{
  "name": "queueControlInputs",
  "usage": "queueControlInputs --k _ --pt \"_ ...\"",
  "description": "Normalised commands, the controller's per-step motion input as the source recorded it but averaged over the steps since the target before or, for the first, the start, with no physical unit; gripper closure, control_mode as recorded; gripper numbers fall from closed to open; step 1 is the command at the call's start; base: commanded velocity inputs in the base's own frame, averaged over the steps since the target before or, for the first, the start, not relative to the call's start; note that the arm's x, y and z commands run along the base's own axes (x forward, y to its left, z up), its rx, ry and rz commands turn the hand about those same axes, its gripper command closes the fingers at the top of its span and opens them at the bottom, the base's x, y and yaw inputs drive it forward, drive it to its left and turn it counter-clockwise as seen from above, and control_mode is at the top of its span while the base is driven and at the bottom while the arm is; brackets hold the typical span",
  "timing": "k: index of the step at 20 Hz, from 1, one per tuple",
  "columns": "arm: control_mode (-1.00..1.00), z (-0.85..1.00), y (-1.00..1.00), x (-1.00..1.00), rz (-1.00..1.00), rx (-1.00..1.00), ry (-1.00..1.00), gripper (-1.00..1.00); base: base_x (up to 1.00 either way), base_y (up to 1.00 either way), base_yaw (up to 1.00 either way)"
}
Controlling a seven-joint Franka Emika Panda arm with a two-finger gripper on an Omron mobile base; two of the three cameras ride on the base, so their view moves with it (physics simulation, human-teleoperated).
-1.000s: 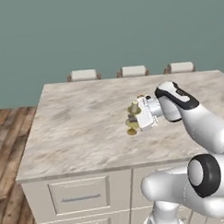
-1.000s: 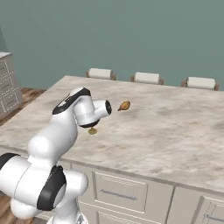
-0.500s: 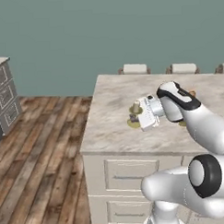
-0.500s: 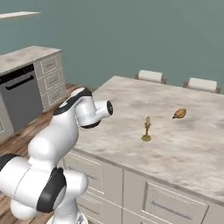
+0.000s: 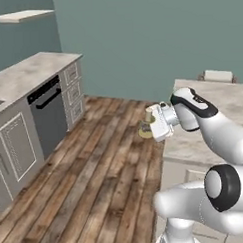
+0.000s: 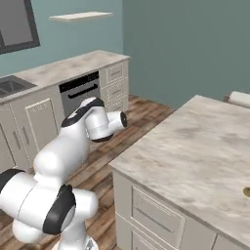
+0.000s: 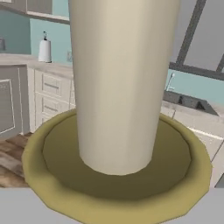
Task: Pick the candle and candle from the dining table and place them in the open cabinet. Close the cabinet after placing the objects.
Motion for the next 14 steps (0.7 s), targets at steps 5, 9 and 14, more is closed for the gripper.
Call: queueControlInputs --k 5,9,14 --pt "1.0 0.0 0.0 0.0 0.0 0.0 0.0 1.0 -0.25 1.0 0.41" --pt "1.0 0.0 0.0 0.0 0.0 0.0 0.0 1.0 -0.18 0.4 0.39" --pt "1.0 0.0 0.0 0.0 0.0 0.0 0.0 1.0 0.0 0.02 0.44"
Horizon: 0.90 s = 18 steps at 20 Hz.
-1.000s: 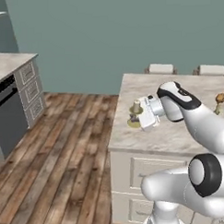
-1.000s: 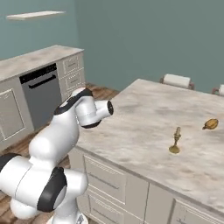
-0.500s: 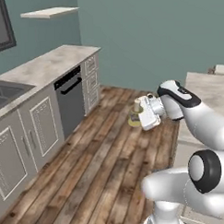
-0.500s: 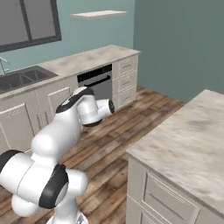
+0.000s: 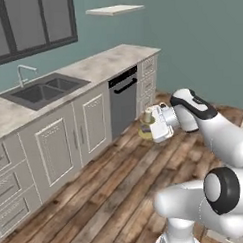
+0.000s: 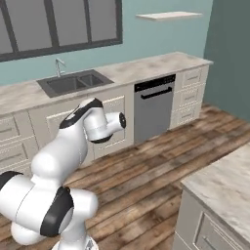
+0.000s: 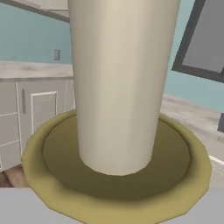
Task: Pick the candle and candle from the dining table and place them in the open cabinet. Close the cabinet after placing the objects.
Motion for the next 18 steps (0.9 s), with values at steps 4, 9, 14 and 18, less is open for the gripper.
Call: queueControlInputs --k 4,9,14,18 --pt "1.0 0.0 0.0 0.0 0.0 0.0 0.0 1.0 0.0 0.12 0.49" --pt "1.0 0.0 0.0 0.0 0.0 0.0 0.0 1.0 0.05 0.3 0.59" --pt "1.0 0.0 0.0 0.0 0.0 0.0 0.0 1.0 0.07 0.31 0.63" --pt "1.0 0.0 0.0 0.0 0.0 0.0 0.0 1.0 0.09 0.32 0.61"
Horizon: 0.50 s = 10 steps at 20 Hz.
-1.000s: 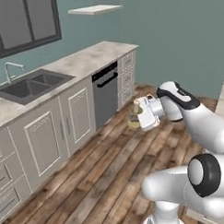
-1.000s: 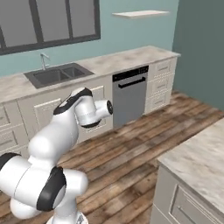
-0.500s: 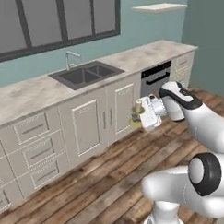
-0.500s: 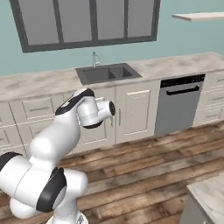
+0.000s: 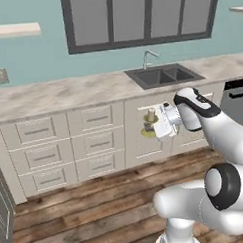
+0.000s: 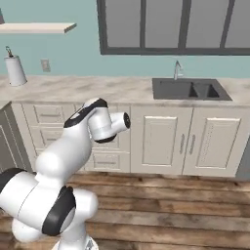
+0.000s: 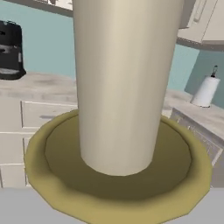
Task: Pick the candle and candle from the dining table and place them in the open cabinet. Close the cabinet after placing the objects.
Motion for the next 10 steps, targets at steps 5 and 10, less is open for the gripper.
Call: queueControlInputs --k 5,10 --pt "1.0 0.0 0.0 0.0 0.0 0.0 0.0 1.0 0.23 0.21 0.6" --pt "1.0 0.0 0.0 0.0 0.0 0.0 0.0 1.0 0.64 0.0 0.56"
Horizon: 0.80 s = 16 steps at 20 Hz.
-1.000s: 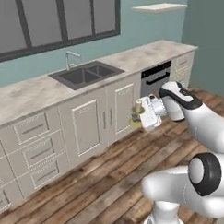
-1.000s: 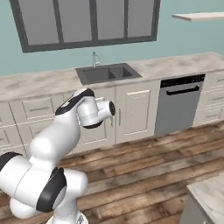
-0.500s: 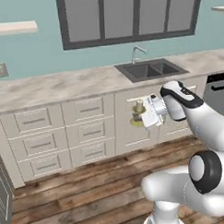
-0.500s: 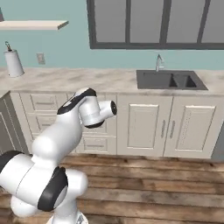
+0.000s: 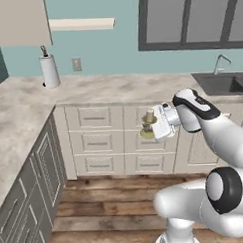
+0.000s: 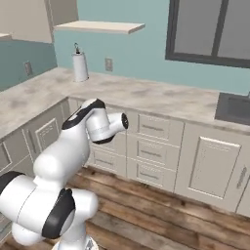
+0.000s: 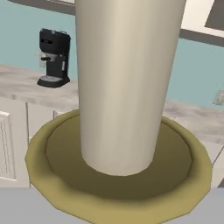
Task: Pick the candle and candle from the dining table and place them in the open cabinet. Close the cabinet after placing the objects.
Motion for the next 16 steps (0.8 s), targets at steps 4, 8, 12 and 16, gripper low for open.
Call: queueControlInputs --k 4,8,12,16 --pt "1.0 0.0 0.0 0.0 0.0 0.0 0.0 1.0 0.7 -0.15 0.55" --pt "1.0 0.0 0.0 0.0 0.0 0.0 0.0 1.0 0.67 -0.2 0.55" --pt "1.0 0.0 0.0 0.0 0.0 0.0 0.0 1.0 0.62 -0.07 0.54" --pt "1.0 0.0 0.0 0.0 0.0 0.0 0.0 1.0 0.61 -0.02 0.52"
